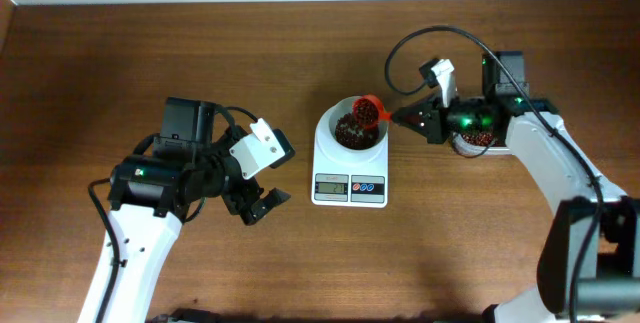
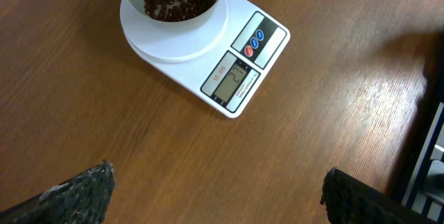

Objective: Scoop and weigh 50g on scale
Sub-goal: 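Tilt the scoop and pour beans gradually into the white bowl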

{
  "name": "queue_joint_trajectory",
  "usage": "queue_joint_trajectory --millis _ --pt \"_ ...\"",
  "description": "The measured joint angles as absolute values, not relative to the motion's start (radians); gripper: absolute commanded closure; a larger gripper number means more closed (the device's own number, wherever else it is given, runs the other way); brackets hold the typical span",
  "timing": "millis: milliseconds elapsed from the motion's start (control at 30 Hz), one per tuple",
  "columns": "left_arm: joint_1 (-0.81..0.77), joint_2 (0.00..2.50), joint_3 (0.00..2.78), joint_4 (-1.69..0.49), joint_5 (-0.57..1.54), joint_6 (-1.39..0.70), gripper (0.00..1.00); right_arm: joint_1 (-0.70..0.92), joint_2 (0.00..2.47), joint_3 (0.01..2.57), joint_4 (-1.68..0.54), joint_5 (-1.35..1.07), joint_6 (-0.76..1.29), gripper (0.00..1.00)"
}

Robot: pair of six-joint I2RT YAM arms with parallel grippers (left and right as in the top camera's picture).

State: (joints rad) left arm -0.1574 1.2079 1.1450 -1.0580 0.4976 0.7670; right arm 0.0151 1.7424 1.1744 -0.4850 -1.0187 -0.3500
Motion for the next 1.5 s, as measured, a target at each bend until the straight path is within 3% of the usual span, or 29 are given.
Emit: queue_joint_trajectory --millis 633,1500 --pt "-0.157 1.208 1.145 -1.058 0.498 0.767 0.01 0.1 1.674 1.174 -0.47 -0.797 -0.37 0.96" --pt "-0.157 1.208 1.145 -1.058 0.498 0.767 0.01 0.1 1.639 1.174 -0.487 -0.805 -0.348 0.96"
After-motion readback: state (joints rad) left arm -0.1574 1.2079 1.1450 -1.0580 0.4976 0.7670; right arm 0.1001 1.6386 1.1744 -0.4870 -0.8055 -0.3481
